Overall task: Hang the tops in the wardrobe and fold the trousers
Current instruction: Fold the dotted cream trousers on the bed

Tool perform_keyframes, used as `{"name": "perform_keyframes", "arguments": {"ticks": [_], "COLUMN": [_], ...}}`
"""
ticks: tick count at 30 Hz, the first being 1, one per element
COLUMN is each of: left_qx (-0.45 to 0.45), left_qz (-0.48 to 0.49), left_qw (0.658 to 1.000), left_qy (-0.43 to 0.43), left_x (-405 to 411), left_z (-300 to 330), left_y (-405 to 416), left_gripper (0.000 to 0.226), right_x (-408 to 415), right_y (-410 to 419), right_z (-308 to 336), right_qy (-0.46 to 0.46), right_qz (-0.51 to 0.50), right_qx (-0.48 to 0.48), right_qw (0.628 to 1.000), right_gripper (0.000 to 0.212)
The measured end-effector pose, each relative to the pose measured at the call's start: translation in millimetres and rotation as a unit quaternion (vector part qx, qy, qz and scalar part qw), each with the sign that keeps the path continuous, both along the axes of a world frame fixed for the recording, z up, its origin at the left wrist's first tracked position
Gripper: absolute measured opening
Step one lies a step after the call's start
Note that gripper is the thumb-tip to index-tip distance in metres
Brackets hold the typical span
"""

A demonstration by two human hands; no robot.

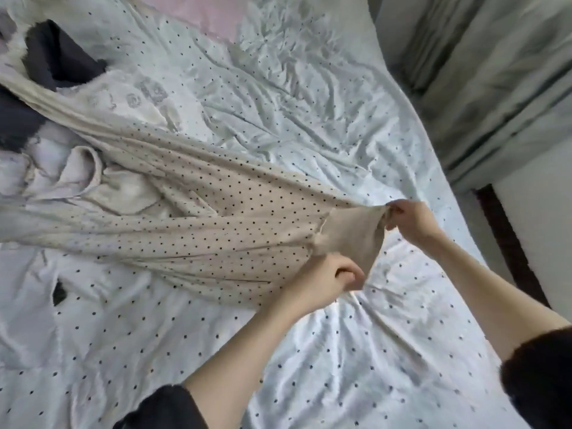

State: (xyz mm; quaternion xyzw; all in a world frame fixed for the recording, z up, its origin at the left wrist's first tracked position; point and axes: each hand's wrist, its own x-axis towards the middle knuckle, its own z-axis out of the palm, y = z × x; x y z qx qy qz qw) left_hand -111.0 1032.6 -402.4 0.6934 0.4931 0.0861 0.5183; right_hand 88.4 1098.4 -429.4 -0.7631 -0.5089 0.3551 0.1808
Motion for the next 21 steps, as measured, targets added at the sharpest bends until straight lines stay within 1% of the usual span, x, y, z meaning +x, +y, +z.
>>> {"name": "perform_keyframes", "arguments": {"ticks": [1, 3, 4, 6, 9, 11, 12, 14, 15, 18, 19, 21], "left_qx": [0.002, 0.003, 0.009, 0.045, 0.08, 0.146, 0.185, 0.228, 0.238, 0.238, 0.228, 0.196], "left_qz": [-0.015, -0.043, -0.056, -0.076, -0.12, -0.142, -0.149, -0.144, -0.139, -0.135, -0.134, -0.144], "left_qw": [1.0, 0.995, 0.989, 0.974, 0.952, 0.94, 0.927, 0.912, 0.909, 0.907, 0.908, 0.917], "left_qy": [0.017, 0.091, 0.134, 0.207, 0.269, 0.275, 0.289, 0.311, 0.312, 0.319, 0.324, 0.316], "left_x": [4, -9, -19, -42, -67, -78, -81, -83, -83, -81, -81, -79], "left_z": [-12, -36, -49, -69, -83, -87, -90, -96, -96, -96, -93, -86], "left_y": [3, 5, 4, 0, -7, -13, -15, -19, -20, -28, -30, -38], "left_gripper": [0.023, 0.031, 0.036, 0.045, 0.054, 0.051, 0.051, 0.05, 0.046, 0.036, 0.034, 0.019], "right_x": [9, 8, 3, -8, -20, -29, -33, -42, -47, -64, -69, -75], "right_y": [2, 0, -6, -23, -61, -83, -92, -109, -114, -130, -132, -133], "right_z": [-8, -25, -38, -62, -97, -109, -111, -111, -112, -111, -110, -109], "right_qy": [0.037, 0.085, 0.095, 0.109, 0.14, 0.15, 0.154, 0.167, 0.189, 0.274, 0.295, 0.326], "right_qz": [-0.021, -0.032, -0.031, -0.031, -0.085, -0.11, -0.108, -0.098, -0.103, -0.14, -0.15, -0.174], "right_qx": [-0.019, -0.044, -0.055, -0.082, -0.121, -0.132, -0.142, -0.171, -0.18, -0.193, -0.199, -0.205], "right_qw": [0.999, 0.995, 0.993, 0.99, 0.979, 0.974, 0.972, 0.966, 0.96, 0.932, 0.923, 0.906], "right_gripper": [0.018, 0.01, 0.01, 0.016, 0.017, 0.016, 0.015, 0.019, 0.016, 0.011, 0.013, 0.018]}}
